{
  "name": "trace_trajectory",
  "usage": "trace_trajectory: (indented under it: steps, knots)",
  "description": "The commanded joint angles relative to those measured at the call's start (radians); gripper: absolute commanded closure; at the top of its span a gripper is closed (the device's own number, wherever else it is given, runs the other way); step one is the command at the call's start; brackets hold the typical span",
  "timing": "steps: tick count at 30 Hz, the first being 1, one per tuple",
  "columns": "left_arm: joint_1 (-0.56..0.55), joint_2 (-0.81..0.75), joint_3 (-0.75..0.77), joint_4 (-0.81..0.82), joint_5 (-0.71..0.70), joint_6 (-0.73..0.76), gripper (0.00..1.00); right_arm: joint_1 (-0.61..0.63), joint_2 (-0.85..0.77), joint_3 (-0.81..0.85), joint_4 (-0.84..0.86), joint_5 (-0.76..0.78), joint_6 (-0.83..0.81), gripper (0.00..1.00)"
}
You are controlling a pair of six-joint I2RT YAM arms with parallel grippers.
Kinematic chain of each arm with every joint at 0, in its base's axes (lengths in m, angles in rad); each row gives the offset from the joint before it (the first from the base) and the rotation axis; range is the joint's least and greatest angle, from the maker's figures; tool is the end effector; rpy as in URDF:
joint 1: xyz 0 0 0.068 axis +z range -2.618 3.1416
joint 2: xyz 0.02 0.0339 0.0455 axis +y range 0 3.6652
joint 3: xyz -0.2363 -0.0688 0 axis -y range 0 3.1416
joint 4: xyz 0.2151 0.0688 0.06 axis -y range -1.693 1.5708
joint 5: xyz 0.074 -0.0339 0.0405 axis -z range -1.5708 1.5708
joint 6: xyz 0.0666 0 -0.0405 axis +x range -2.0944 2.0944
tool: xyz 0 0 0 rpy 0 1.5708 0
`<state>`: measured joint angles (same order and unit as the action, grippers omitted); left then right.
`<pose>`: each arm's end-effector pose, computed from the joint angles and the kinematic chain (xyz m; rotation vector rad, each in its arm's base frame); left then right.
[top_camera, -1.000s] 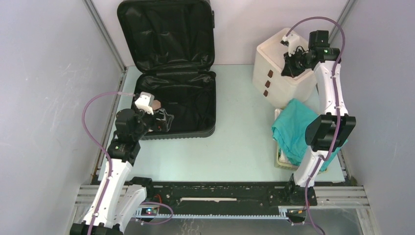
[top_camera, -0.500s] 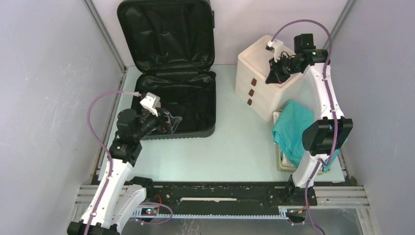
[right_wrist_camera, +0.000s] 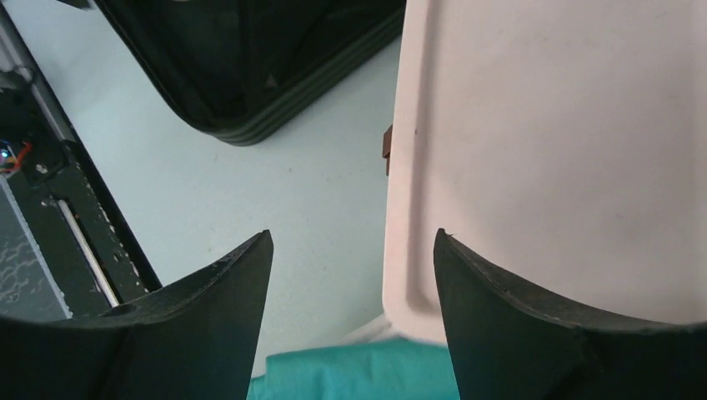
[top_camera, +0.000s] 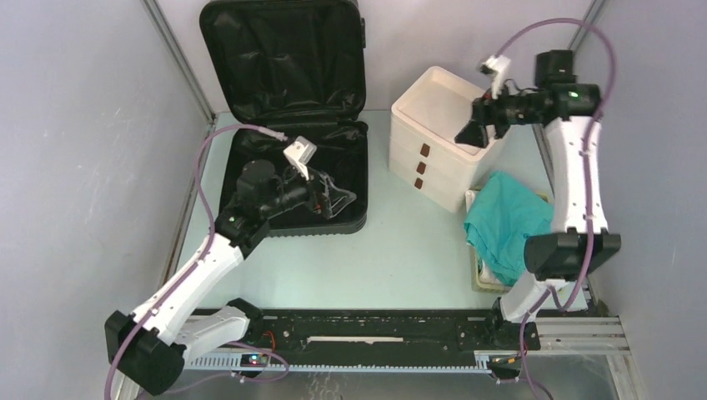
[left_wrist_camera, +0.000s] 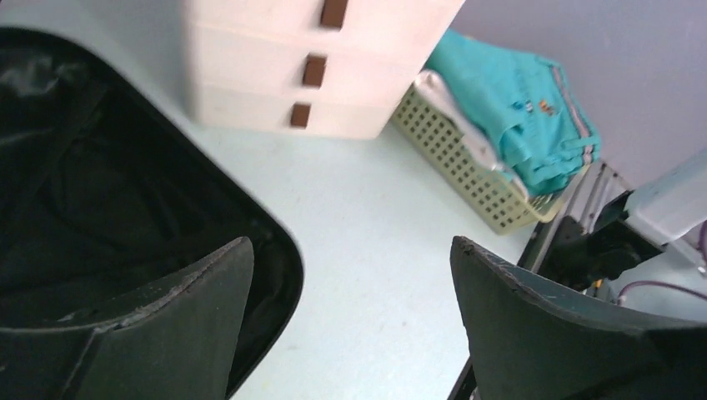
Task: Open, take out, and arrange the luggage
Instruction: Move the storage box to the opened luggage, then open the drawer of the storage box.
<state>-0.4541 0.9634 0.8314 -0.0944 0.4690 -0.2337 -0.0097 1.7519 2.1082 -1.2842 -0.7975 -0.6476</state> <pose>0.1991 -0.1307 0.3088 0.5481 1.7839 -0.9043 0.3159 0.0446 0.3807 -0.9908 2.0082 0.6460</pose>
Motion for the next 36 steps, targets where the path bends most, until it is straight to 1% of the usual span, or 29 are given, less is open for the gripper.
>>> trace_trajectory:
  steps: [1, 3, 4, 5, 7, 8, 9, 11, 12, 13, 15, 18, 21, 26, 32, 34, 36]
  knots:
    - [-0.081, 0.108, 0.114, 0.163, -0.058, -0.134, 0.09, -0.134, -0.174, 0.019, -0.047, -0.273, 0.006, 0.22]
    - [-0.112, 0.169, 0.141, 0.212, -0.075, -0.182, 0.11, -0.201, -0.269, -0.122, -0.011, -0.405, -0.019, 0.22]
    - [-0.123, 0.2, 0.159, 0.23, -0.083, -0.203, 0.11, -0.234, -0.327, -0.232, 0.03, -0.473, -0.022, 0.22]
    - [-0.136, 0.232, 0.177, 0.244, -0.092, -0.215, 0.11, -0.264, -0.396, -0.356, 0.101, -0.534, -0.009, 0.22]
    - [-0.162, 0.294, 0.215, 0.265, -0.113, -0.229, 0.11, -0.301, -0.542, -0.642, 0.329, -0.631, 0.107, 0.23]
    - [-0.173, 0.326, 0.234, 0.279, -0.121, -0.233, 0.12, -0.309, -0.617, -0.777, 0.467, -0.658, 0.173, 0.23]
    - [-0.182, 0.357, 0.25, 0.296, -0.126, -0.235, 0.12, -0.311, -0.684, -0.905, 0.567, -0.674, 0.219, 0.23]
    - [-0.197, 0.42, 0.277, 0.348, -0.133, -0.241, 0.13, -0.312, -0.815, -1.087, 0.691, -0.678, 0.245, 0.22]
    - [-0.203, 0.454, 0.29, 0.398, -0.138, -0.243, 0.14, -0.314, -0.858, -1.135, 0.732, -0.649, 0.249, 0.21]
    - [-0.206, 0.488, 0.296, 0.422, -0.143, -0.242, 0.14, -0.316, -0.895, -1.169, 0.751, -0.631, 0.251, 0.19]
    - [-0.214, 0.561, 0.324, 0.488, -0.15, -0.246, 0.14, -0.319, -0.933, -1.206, 0.81, -0.549, 0.295, 0.19]
    - [-0.225, 0.691, 0.397, 0.561, -0.171, -0.258, 0.16, -0.321, -0.923, -1.209, 0.864, -0.42, 0.392, 0.19]
    - [-0.23, 0.795, 0.492, 0.555, -0.201, -0.257, 0.22, -0.32, -0.9, -1.209, 0.879, -0.345, 0.435, 0.19]
    - [-0.233, 0.917, 0.636, 0.462, -0.258, -0.222, 0.29, -0.299, -0.891, -1.209, 0.88, -0.289, 0.434, 0.19]
    - [-0.242, 1.002, 0.725, 0.452, -0.249, -0.159, 0.34, -0.266, -0.88, -1.208, 0.873, -0.252, 0.415, 0.19]
    - [-0.245, 1.021, 0.746, 0.439, -0.232, -0.149, 0.37, -0.263, -0.874, -1.209, 0.869, -0.25, 0.407, 0.18]
    - [-0.249, 1.032, 0.749, 0.432, -0.218, -0.134, 0.37, -0.266, -0.867, -1.209, 0.865, -0.249, 0.402, 0.18]
